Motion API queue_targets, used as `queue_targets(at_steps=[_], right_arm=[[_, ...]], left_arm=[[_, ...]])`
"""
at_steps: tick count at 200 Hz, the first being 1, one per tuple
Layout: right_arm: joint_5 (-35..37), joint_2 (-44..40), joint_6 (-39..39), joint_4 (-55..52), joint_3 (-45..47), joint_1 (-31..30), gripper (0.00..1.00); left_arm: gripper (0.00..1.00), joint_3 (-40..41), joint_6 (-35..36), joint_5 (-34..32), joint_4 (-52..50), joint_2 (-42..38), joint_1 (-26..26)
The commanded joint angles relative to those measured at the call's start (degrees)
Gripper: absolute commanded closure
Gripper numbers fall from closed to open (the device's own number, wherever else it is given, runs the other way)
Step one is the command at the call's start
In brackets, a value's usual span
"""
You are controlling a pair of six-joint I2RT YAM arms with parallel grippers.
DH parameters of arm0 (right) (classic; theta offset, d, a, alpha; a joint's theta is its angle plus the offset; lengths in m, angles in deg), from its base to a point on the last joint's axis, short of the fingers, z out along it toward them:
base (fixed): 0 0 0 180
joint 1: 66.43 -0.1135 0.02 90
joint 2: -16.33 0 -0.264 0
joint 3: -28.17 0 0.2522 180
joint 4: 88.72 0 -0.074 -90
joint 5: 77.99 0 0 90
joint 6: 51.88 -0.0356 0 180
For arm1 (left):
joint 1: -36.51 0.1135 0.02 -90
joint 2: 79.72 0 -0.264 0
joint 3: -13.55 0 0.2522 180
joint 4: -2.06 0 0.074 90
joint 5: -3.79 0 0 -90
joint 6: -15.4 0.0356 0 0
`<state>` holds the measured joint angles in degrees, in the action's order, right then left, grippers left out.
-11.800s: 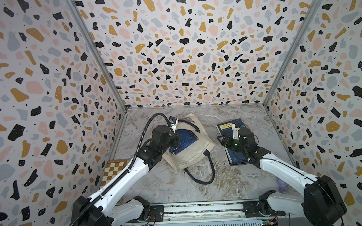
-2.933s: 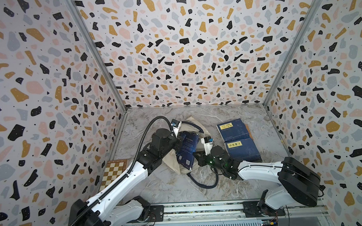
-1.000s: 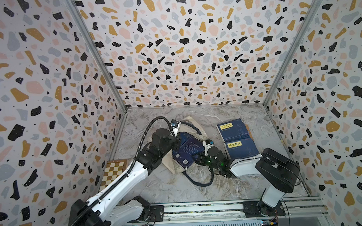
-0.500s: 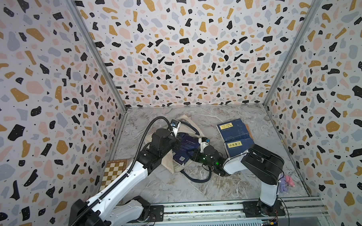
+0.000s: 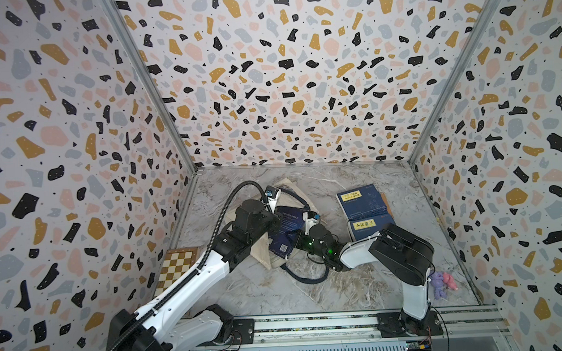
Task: Take out the books from the canvas bag
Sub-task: Pick up the book from the canvas bag.
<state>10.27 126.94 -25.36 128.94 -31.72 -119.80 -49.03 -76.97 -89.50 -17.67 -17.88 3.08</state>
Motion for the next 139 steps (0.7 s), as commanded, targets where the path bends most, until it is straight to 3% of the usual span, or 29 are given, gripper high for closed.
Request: queue_targets(at_steps=[1, 85, 139], right_arm=[[-0.2, -3.4, 1.0, 0.0, 0.6, -0.4, 0.98], [3.6, -26.1, 15.5, -9.6, 10.9, -3.1, 1.00], [5.0, -43.1, 20.7, -15.7, 17.9, -3.3, 1.00]], left_arm=[[1.00, -1.2, -0.4, 2.1, 5.4, -1.6, -0.2], [1.00, -2.4, -0.7, -0.5, 3.5, 0.5, -0.2], [1.00, -2.5, 0.4, -3.1, 3.6, 1.1, -0.1]])
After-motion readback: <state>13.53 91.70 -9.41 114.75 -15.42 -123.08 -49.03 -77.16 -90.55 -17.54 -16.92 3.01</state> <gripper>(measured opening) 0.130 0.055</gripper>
